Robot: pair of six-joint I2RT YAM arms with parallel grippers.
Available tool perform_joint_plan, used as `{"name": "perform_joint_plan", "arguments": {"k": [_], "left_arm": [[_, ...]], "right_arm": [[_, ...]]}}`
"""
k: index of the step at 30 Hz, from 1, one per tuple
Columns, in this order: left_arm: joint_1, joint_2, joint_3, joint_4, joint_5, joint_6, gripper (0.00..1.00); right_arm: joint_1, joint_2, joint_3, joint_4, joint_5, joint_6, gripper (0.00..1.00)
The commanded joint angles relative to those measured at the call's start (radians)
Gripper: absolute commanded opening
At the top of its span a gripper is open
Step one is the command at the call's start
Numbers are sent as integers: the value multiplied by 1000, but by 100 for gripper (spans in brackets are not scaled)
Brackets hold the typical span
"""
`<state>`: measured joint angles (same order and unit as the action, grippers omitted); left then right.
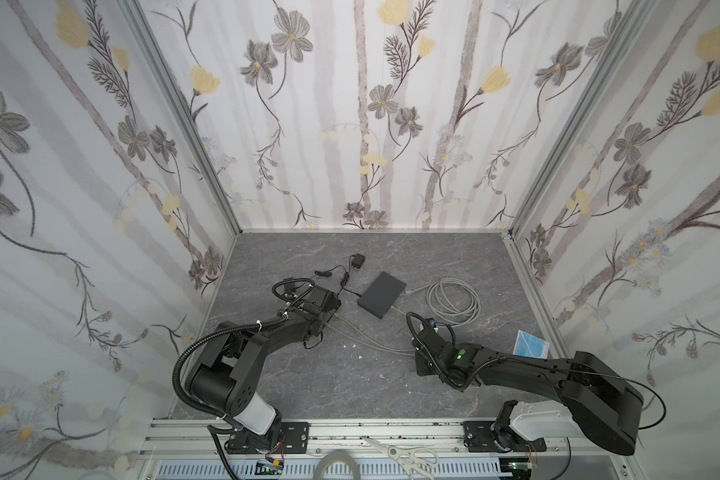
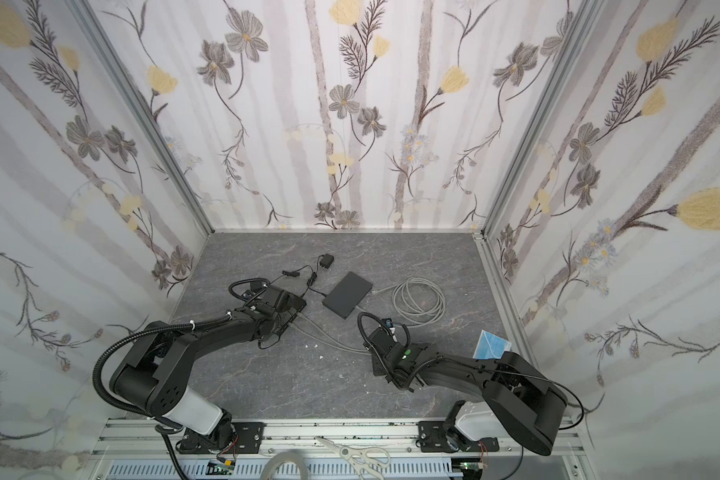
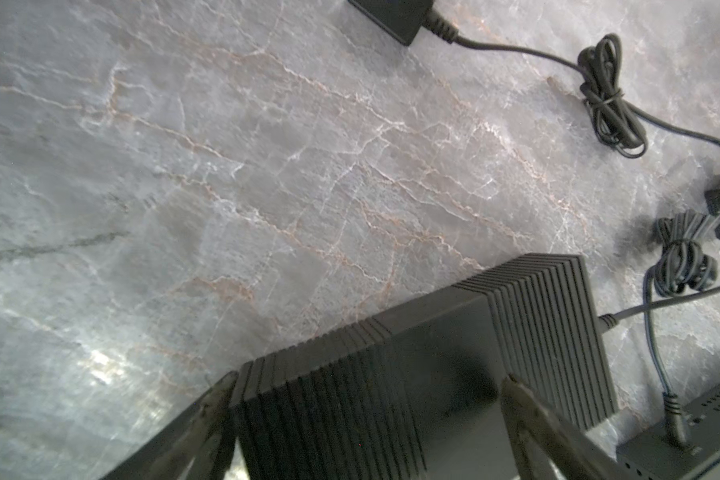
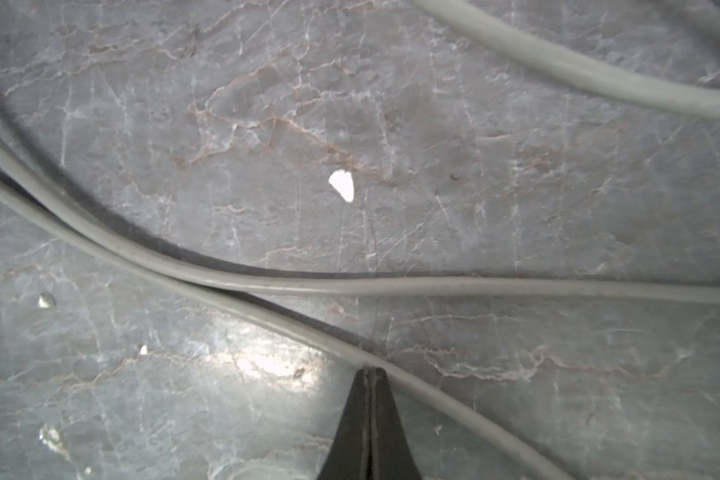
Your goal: Insert the plug into the switch port
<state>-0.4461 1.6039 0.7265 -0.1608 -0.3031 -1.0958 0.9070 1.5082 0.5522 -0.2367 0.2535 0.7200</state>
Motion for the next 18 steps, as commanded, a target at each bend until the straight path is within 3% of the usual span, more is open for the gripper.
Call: {"name": "perform_joint_plan", "arguments": {"k": [1, 11, 18], "left_arm": [[-10, 46, -15, -120, 318, -93, 97], [-13, 60, 5, -121, 310, -88, 97], [-13, -125, -19, -174, 225, -63, 99]], "right_arm": [[-26, 34, 31, 44, 42, -25, 4], [-46, 58, 60, 58, 41, -43, 3], [-53, -136, 55, 22, 82, -94, 3]]}}
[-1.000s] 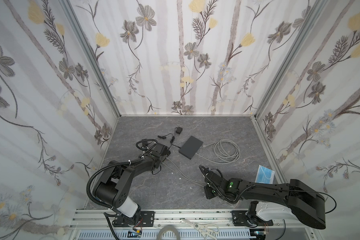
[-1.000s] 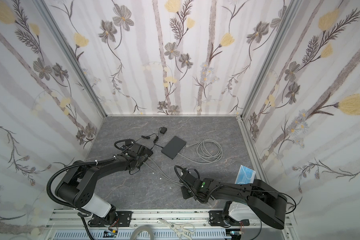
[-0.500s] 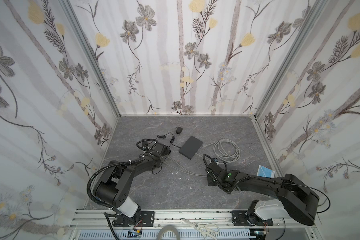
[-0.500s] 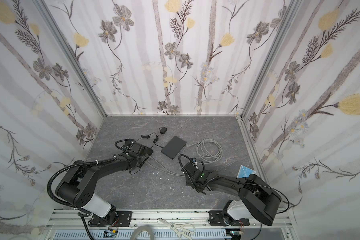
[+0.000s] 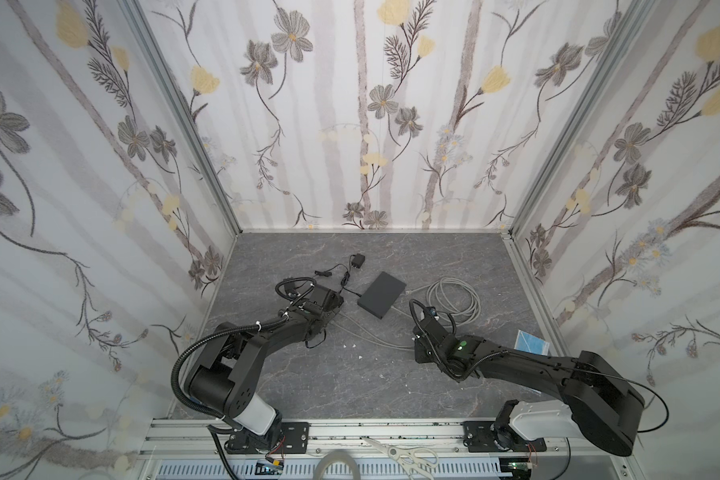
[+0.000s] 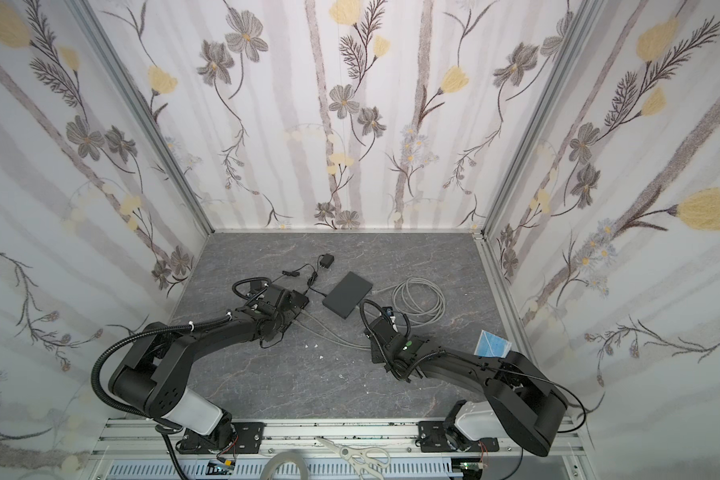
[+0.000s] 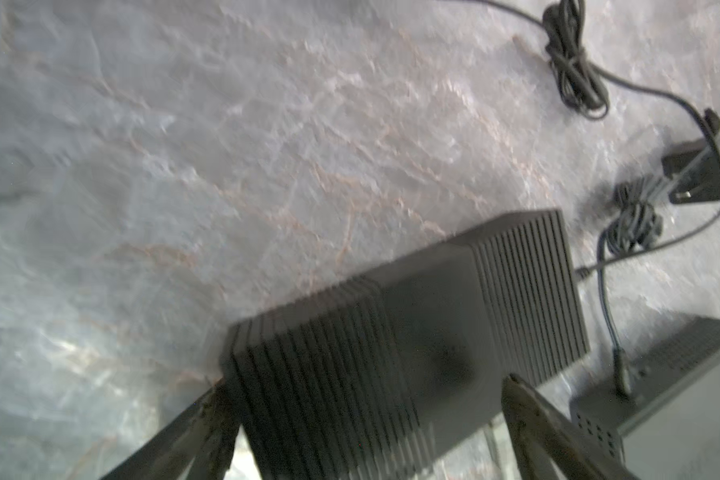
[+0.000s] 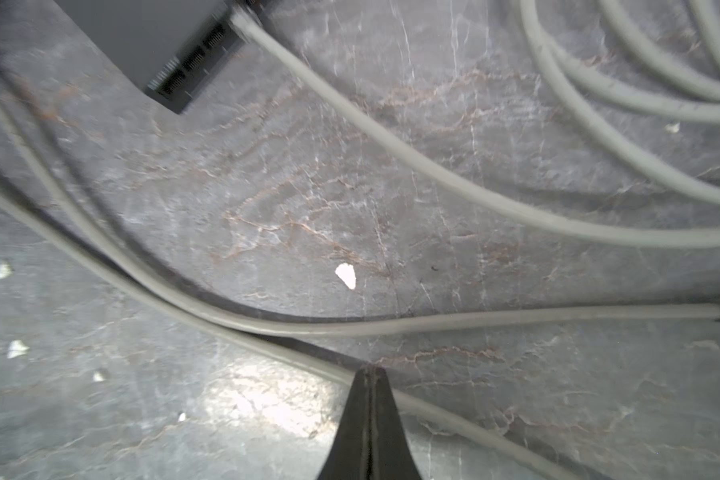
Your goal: Insert the plug into the switch port
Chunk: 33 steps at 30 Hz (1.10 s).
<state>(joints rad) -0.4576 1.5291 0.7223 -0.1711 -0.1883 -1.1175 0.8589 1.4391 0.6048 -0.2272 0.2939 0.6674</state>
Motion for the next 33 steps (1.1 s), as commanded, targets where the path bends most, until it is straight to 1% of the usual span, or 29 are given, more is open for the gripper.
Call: {"name": "perform_joint_plan", "arguments": {"k": [1, 2, 3, 4, 5, 7, 8, 9, 11, 12, 13, 14, 15, 17, 18, 20, 22, 23, 24, 26, 27, 29, 30, 31, 33], "left_arm": [[-1, -100, -12, -181, 84, -23, 100], [-1, -155, -11, -190, 61, 4, 100], [-1, -205, -11, -183, 46, 40, 100], [-4, -261, -15, -161, 37, 103, 100], [-8, -345, -20, -137, 27, 172, 100], [-16, -481, -41, -99, -8, 276, 100], [-16, -555, -64, -72, -22, 316, 100], [-16, -616, -89, -45, -35, 351, 100], [-16, -731, -142, 6, -89, 399, 100], [-16, -765, -153, 3, -134, 403, 100], [-15, -786, -158, -13, -185, 420, 100], [-12, -792, -158, -25, -221, 449, 100], [-10, -790, -158, -21, -229, 483, 100], [-9, -772, -176, 35, -192, 585, 100], [-9, -763, -194, 75, -162, 616, 100], [-7, -740, -223, 155, -144, 636, 100], [-7, -714, -238, 187, -184, 624, 100], [-8, -702, -251, 222, -194, 637, 100], [-6, -690, -268, 266, -199, 666, 100], [-6, -672, -287, 318, -216, 695, 97], [-3, -665, -292, 333, -229, 699, 98], [0, -659, -297, 359, -267, 714, 100], [1, -659, -305, 381, -297, 731, 100], [1, -659, -316, 406, -333, 747, 100], [5, -663, -344, 456, -443, 783, 100]], "right_arm": [[-6, -119, 6, 12, 51, -63, 5], [-7, -175, 12, 13, 63, -91, 9], [-8, -226, 19, 18, 72, -122, 11], [-10, -285, 27, 34, 73, -174, 13], [-10, -346, 35, 53, 72, -230, 16], [-11, -451, 37, 102, 85, -321, 28], [-11, -504, 32, 137, 100, -360, 35], [-11, -553, 22, 165, 120, -394, 44], [-12, -648, -19, 250, 186, -440, 70], [-15, -682, -39, 283, 210, -460, 96], [-14, -715, -66, 330, 227, -502, 100], [-14, -749, -97, 382, 243, -542, 100], [-14, -769, -126, 427, 272, -563, 100], [-17, -804, -180, 511, 350, -586, 100], [-20, -817, -213, 563, 384, -600, 100], [-23, -832, -259, 635, 414, -632, 100], [-23, -838, -287, 669, 459, -648, 100], [-23, -841, -302, 686, 494, -662, 100], [-53, -842, -322, 716, 517, -688, 100], [-70, -842, -361, 778, 542, -740, 100], [-82, -840, -381, 806, 553, -762, 100], [-114, -825, -421, 867, 549, -815, 100], [-139, -813, -447, 905, 526, -845, 100], [-167, -803, -469, 942, 500, -856, 100], [-244, -783, -522, 1023, 419, -841, 100]]}}
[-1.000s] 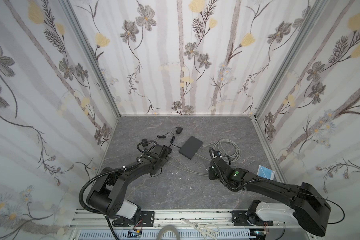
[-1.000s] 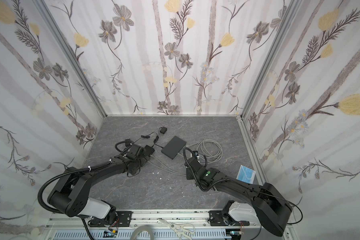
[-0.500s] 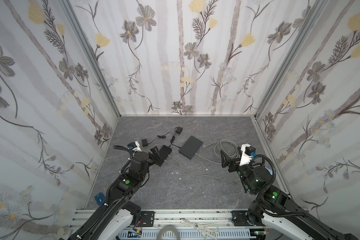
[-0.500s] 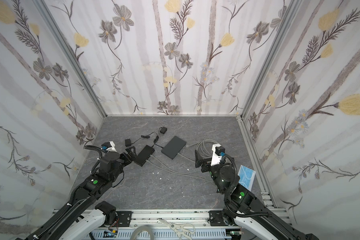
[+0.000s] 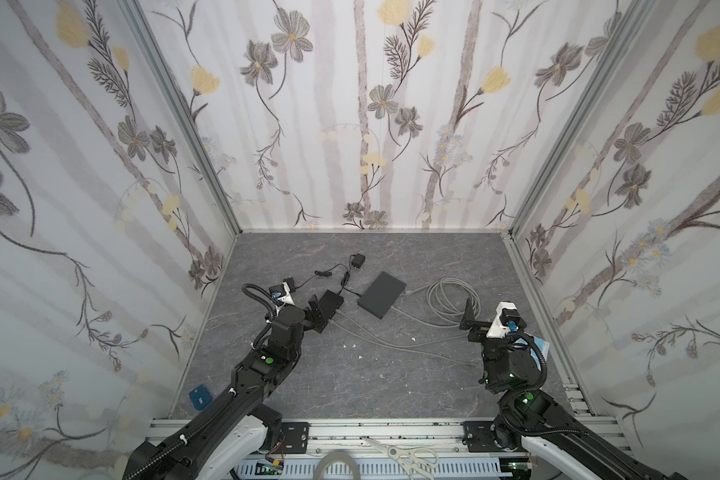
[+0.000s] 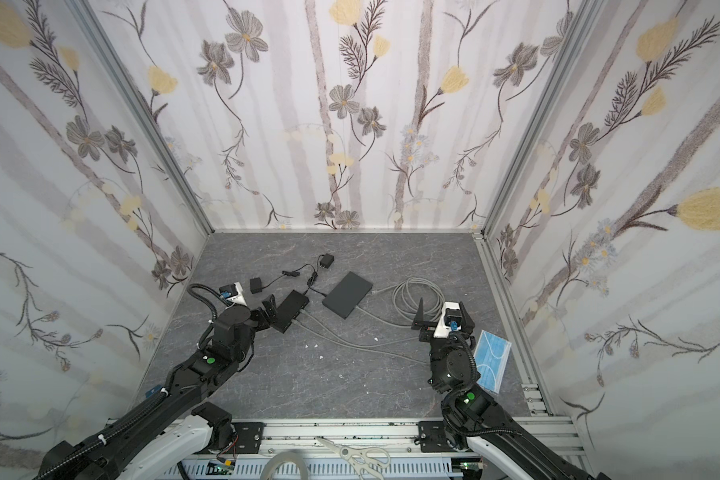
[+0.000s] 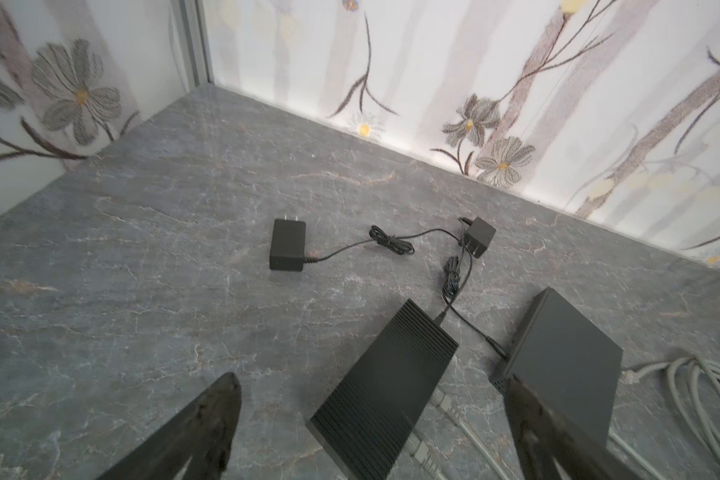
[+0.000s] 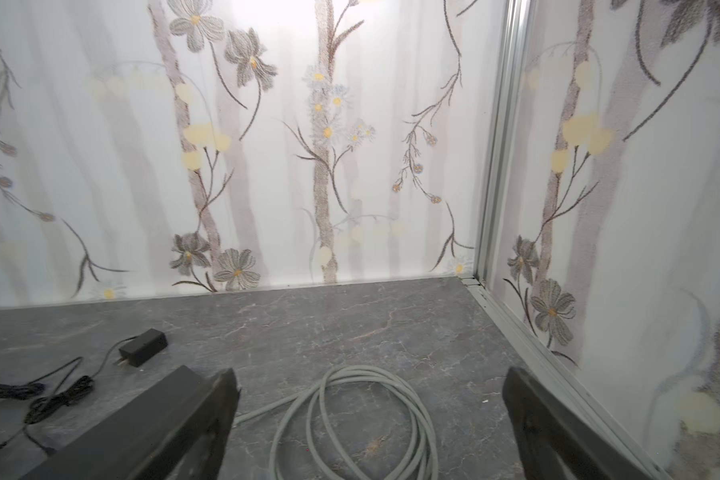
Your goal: Insert the plug into the switch port
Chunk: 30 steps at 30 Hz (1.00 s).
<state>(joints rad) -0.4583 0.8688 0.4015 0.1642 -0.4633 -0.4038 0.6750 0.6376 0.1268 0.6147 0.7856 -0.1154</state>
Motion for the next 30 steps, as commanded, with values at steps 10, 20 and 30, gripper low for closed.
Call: {"name": "perform_joint_plan", "arguments": {"k": [10, 20, 30], "left_arm": [[48, -257, -294, 410, -61, 349, 100], [92, -312, -375, 500, 45, 519, 100], [218, -111, -385, 622, 87, 493, 100]], "right_arm": [[-345, 496, -180, 792, -397, -18, 100], [-522, 889, -99, 1063, -512, 37, 100], [-626, 872, 76, 692, -643, 128, 100]]}}
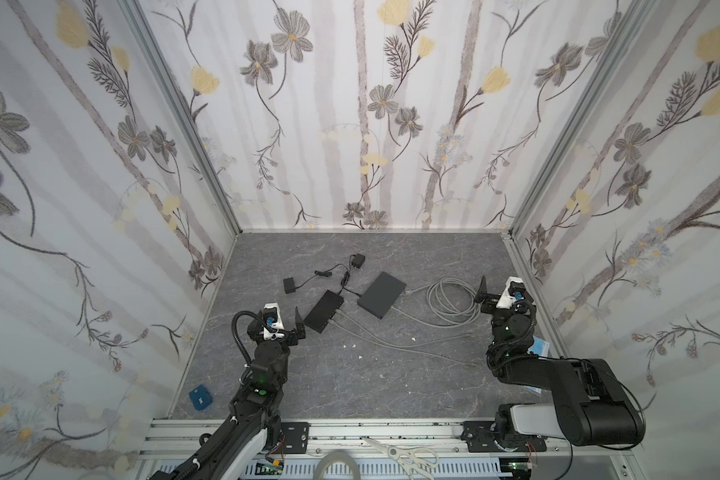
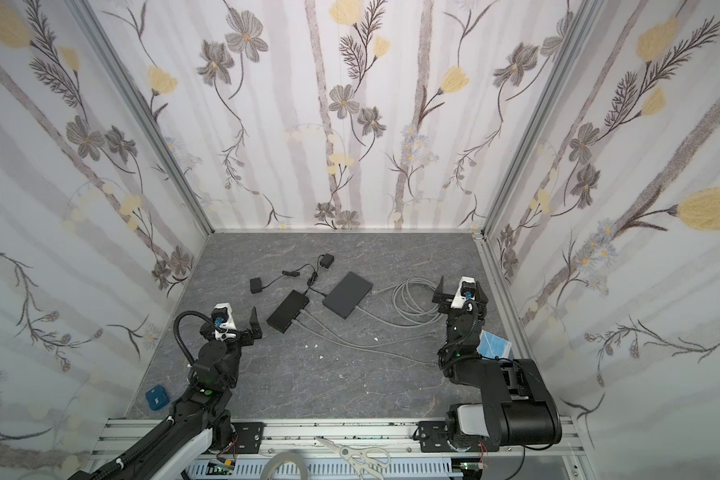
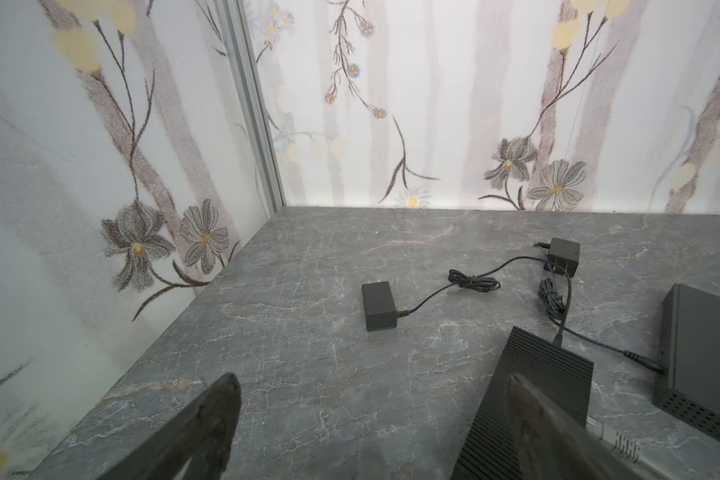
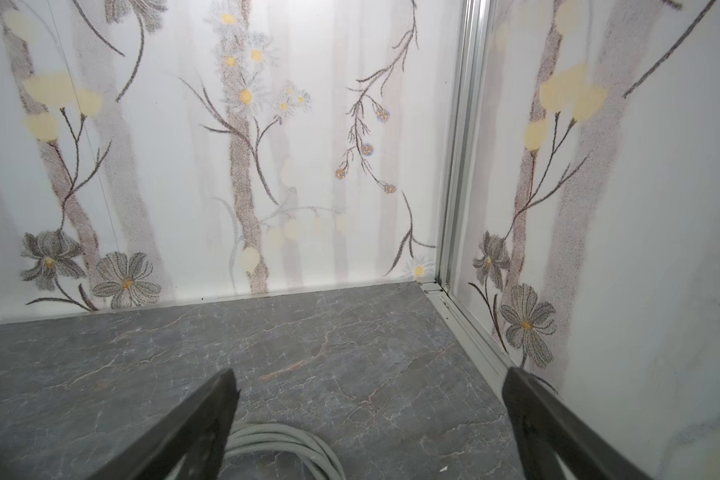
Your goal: Insert the plug into the switch port
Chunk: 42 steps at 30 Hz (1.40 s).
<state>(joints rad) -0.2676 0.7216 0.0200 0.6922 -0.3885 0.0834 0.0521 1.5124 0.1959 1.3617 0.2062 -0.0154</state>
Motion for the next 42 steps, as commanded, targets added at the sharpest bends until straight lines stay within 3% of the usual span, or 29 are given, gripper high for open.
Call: {"name": "perform_joint_plan", "arguments": {"k": [1, 7, 11, 14, 17, 19, 21, 23, 36, 39, 42], "left_arm": [[45, 55, -8, 116, 22, -11, 100], [192, 267, 8, 288, 137, -129, 100], [249, 500, 36, 468, 160, -170, 100], [264, 643, 85, 555, 228, -161, 100], [268, 759, 206, 452, 261, -141, 100], [268, 861, 285, 414, 296, -116, 100], [265, 835, 398, 150, 336, -98, 100], [265, 851, 360, 240, 317, -107, 100], [253, 845, 373, 207, 306, -98, 100], [254, 844, 373, 208, 323, -92, 100], [254, 831, 335, 261, 468, -35, 100]], "right_arm": [[-7, -4, 0, -47, -85, 26, 100], [-31, -13, -160, 244, -46, 64, 100], [32, 49, -253, 492, -7, -1, 100], [84, 42, -195, 411, 95, -37, 100], [80, 6, -55, 103, 180, 3, 100], [-4, -10, 0, -54, 37, 59, 100], [-31, -15, -1, -62, -29, 76, 100], [-28, -2, -14, -14, -22, 69, 100], [-15, -4, -12, -14, -31, 47, 100], [-12, -8, -5, -41, -195, -7, 100], [-23, -30, -89, 83, -366, -61, 100]]}}
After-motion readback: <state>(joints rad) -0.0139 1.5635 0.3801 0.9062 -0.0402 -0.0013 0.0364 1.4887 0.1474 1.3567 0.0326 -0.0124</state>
